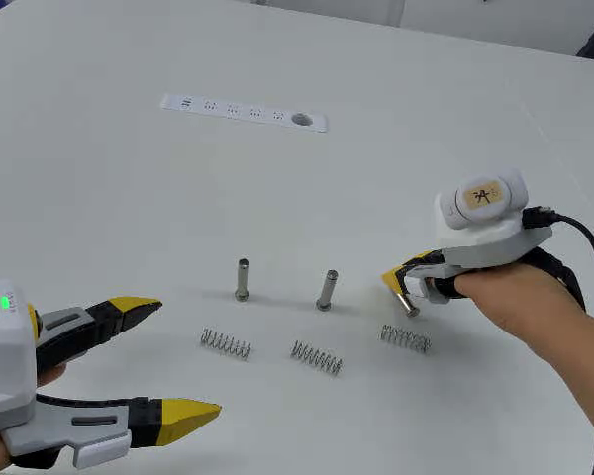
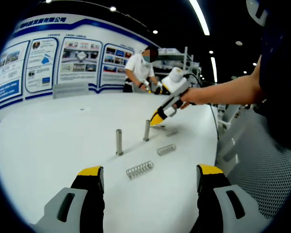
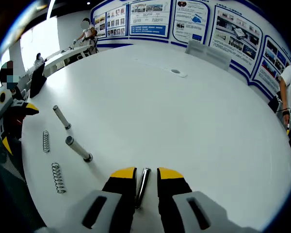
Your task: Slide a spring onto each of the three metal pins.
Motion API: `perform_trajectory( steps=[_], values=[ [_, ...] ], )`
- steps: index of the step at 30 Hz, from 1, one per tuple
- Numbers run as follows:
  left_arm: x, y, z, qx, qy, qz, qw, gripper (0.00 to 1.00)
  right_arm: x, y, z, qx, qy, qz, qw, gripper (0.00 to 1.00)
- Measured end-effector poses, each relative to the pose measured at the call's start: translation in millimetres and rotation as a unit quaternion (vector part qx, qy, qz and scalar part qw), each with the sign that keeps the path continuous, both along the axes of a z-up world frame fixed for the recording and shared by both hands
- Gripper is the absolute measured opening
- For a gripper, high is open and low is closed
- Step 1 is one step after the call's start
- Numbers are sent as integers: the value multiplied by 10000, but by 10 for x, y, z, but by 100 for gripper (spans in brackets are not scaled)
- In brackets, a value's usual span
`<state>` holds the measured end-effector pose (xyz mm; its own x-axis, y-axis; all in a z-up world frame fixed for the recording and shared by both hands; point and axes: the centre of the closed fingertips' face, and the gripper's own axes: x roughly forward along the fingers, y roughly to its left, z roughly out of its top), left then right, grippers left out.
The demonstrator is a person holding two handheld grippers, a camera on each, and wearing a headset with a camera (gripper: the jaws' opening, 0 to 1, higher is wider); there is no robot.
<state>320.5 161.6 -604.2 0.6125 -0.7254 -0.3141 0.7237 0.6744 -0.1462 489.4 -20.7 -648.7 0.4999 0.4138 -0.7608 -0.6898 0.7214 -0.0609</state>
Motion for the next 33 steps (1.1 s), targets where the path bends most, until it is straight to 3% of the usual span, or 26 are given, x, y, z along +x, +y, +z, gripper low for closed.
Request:
perform_trajectory(
  steps=[16,29,33],
  values=[
    [-13,-14,-17,-14,36,-22,10000,78,5,-37,-153,-44,328,-229,9992,11],
    [-5,-15,-14,-14,36,-40,10000,76,9,-36,-150,55,450,-415,9981,8],
    [0,-17,-5,-22,23,-43,10000,76,-20,-54,-46,189,355,-394,9984,8]
  ],
)
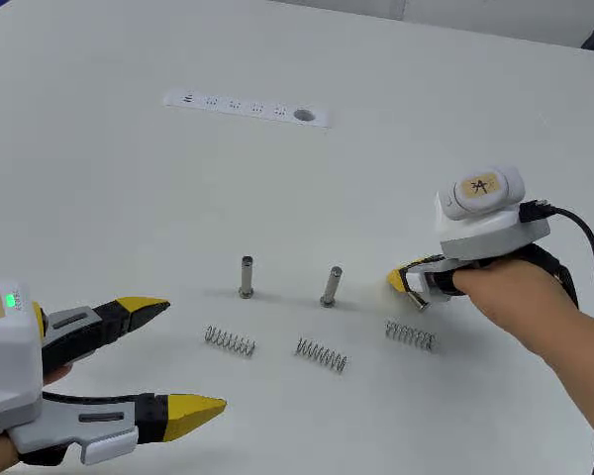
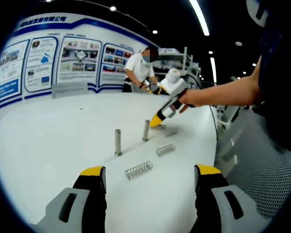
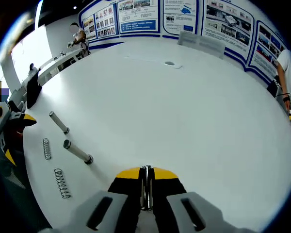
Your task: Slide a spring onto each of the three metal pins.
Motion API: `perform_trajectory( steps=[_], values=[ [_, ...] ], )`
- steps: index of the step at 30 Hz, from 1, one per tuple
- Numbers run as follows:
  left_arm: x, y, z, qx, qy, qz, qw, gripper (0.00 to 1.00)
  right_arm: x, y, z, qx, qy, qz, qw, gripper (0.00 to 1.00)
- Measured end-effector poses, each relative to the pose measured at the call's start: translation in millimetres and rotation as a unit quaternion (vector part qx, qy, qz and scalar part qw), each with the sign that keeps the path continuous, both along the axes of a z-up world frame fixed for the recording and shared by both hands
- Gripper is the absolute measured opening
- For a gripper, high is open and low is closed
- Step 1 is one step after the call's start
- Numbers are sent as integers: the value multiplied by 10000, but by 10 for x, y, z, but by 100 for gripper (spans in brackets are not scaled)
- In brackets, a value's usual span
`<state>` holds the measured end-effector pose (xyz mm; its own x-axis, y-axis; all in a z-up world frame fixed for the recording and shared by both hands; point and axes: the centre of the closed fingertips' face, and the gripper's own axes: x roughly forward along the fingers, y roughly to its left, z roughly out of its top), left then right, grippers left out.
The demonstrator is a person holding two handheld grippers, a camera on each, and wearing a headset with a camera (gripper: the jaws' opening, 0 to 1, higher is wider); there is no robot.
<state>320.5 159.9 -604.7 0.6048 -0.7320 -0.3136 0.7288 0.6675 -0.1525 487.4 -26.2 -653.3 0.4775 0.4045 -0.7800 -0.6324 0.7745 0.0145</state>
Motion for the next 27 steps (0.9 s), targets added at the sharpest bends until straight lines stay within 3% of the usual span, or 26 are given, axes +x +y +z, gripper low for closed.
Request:
perform_trajectory(
  steps=[10,27],
  values=[
    [15,-49,40,19,-72,-97,9999,75,-166,-75,283,206,-345,-34,9992,9],
    [-19,-65,97,59,-151,-166,9997,74,-442,-95,389,406,-717,7,9966,9]
  ],
)
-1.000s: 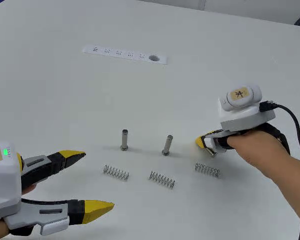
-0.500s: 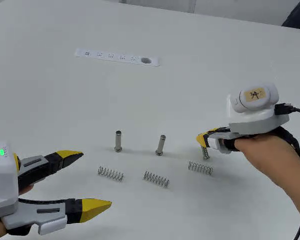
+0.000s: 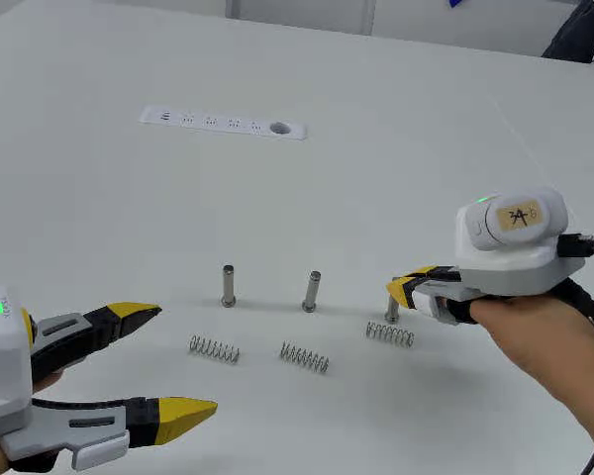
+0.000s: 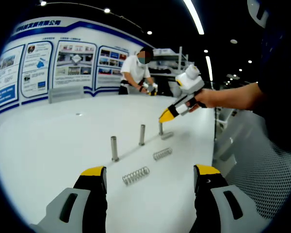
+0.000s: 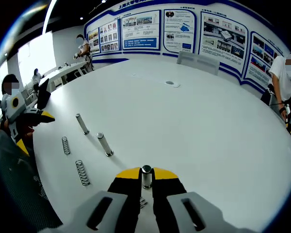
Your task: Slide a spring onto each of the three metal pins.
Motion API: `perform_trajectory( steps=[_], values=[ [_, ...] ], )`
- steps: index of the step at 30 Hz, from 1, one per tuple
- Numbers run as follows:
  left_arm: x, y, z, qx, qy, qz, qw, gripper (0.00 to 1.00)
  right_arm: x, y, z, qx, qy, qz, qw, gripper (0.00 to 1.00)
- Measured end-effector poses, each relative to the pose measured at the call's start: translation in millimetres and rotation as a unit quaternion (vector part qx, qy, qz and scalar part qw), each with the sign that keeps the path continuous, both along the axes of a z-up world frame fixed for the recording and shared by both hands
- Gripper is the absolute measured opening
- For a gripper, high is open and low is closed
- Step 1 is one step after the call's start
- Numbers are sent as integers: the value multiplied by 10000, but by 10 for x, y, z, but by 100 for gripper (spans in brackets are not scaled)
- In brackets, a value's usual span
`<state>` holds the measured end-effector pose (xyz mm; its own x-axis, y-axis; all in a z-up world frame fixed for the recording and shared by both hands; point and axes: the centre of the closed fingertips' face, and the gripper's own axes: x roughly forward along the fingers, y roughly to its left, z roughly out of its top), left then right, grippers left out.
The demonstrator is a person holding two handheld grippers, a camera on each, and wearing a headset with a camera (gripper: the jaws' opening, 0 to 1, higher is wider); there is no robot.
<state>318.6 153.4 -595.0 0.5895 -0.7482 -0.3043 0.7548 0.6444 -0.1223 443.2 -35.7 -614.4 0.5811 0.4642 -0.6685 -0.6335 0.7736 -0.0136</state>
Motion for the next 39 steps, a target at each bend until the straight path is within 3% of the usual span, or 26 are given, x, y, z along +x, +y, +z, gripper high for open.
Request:
perform_trajectory(
  steps=[25,27,30,33,35,37,39],
  values=[
    [-16,9,59,42,-70,15,10000,74,-107,-31,142,-38,-265,232,9994,13],
    [-16,9,57,45,-65,12,10000,74,-141,-38,137,-43,-250,251,9994,13],
    [-14,1,52,44,-59,-4,10000,74,-253,-18,42,-127,-27,452,9989,12],
    [-13,-14,42,49,-47,-30,10000,74,-370,63,-44,-314,107,912,9953,12],
    [-13,-24,38,47,-40,-49,10000,74,-411,118,-90,-588,80,1266,9902,13],
    [-16,-28,35,40,-31,-60,10000,73,-421,174,-108,-686,36,1482,9866,14],
    [-19,-27,30,41,-24,-65,10000,73,-444,219,-158,-785,140,1725,9818,15]
  ],
)
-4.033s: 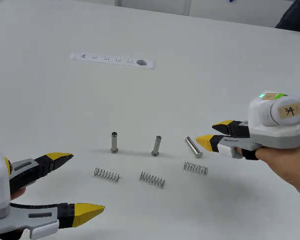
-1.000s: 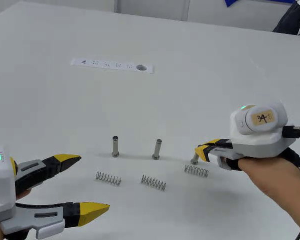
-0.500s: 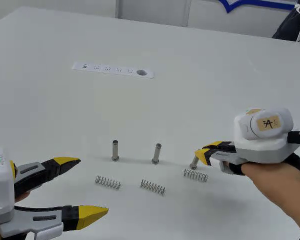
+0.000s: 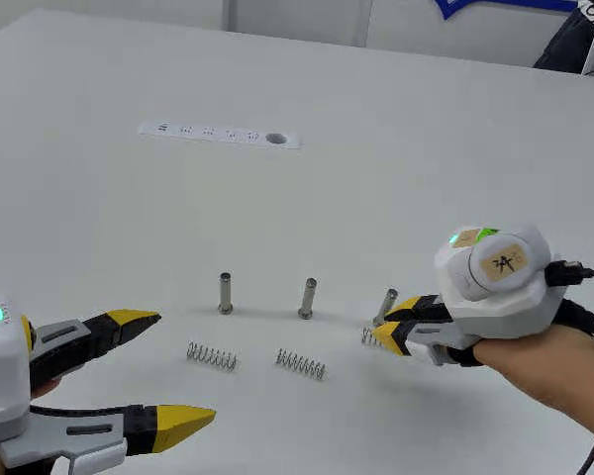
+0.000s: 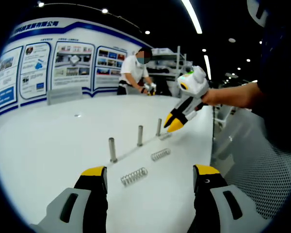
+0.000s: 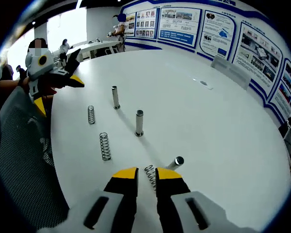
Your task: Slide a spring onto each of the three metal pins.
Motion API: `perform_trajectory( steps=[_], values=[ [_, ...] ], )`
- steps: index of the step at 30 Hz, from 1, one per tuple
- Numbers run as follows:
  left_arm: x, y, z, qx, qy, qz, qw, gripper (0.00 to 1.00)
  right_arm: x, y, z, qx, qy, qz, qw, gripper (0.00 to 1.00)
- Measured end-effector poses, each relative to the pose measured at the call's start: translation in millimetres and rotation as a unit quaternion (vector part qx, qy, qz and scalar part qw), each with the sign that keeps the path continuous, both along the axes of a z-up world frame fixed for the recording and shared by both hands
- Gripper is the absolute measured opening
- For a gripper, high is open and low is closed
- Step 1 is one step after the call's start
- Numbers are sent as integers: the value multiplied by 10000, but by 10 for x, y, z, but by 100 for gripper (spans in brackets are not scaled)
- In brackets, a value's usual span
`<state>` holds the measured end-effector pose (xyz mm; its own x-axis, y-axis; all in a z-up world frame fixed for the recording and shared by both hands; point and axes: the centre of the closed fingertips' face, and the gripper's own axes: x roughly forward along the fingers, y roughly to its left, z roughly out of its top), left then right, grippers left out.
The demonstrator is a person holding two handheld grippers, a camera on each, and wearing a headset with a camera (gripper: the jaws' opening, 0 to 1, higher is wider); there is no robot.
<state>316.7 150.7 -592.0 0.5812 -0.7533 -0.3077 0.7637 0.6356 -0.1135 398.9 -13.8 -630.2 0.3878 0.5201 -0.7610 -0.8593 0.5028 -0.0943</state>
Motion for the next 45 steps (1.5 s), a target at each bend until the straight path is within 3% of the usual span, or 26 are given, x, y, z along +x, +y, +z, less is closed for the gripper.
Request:
perform_trajectory(
  steps=[6,25,31,34,39,45],
  values=[
    [8,16,-3,-60,24,47,10000,73,28,55,-120,-643,-47,683,9956,16],
    [10,32,-29,-74,74,99,9999,72,43,43,-352,-1298,306,1264,9830,14],
    [10,32,-19,-70,63,84,9999,72,16,36,-351,-1243,476,1185,9840,12],
    [8,31,-5,-65,51,67,9999,71,-1,22,-304,-1182,440,1116,9857,12],
    [-25,1,10,16,63,-101,9999,69,-37,93,-87,-640,368,859,9936,12],
    [-41,-73,117,33,6,-366,9993,65,-115,128,151,-165,253,614,9977,11]
  ],
)
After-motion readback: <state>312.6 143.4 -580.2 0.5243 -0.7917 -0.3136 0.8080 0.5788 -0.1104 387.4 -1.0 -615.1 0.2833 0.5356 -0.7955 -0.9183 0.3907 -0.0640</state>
